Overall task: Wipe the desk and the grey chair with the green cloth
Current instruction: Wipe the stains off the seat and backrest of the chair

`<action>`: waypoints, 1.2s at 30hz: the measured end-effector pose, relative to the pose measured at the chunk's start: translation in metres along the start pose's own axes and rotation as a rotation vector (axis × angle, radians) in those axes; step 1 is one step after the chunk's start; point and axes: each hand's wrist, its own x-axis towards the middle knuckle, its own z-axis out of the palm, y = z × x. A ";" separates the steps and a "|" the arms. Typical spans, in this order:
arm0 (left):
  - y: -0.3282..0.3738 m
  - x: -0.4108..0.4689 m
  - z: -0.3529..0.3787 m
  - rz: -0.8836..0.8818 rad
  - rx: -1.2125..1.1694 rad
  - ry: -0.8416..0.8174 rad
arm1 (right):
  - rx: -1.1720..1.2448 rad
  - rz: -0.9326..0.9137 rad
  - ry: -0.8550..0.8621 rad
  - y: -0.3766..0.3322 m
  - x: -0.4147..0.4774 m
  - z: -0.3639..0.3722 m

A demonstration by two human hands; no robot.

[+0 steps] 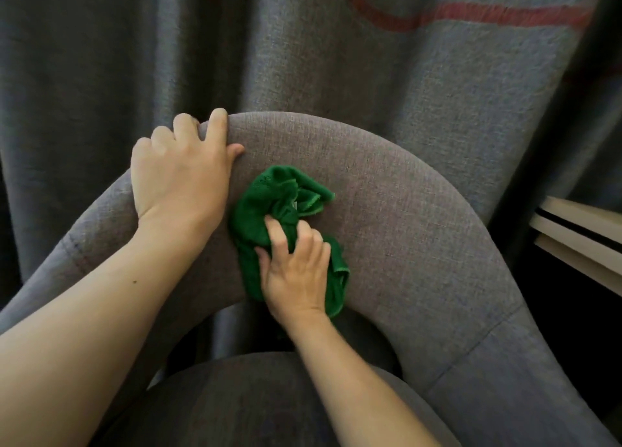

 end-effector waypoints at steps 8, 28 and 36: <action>0.001 -0.002 -0.002 -0.005 -0.002 0.013 | -0.284 0.037 -0.010 0.115 -0.016 -0.049; 0.001 -0.001 0.000 -0.024 -0.053 -0.024 | 0.449 -0.050 -0.991 0.040 -0.104 -0.182; 0.001 -0.001 -0.002 -0.020 -0.068 -0.046 | 0.090 -0.031 -1.018 0.016 -0.088 -0.109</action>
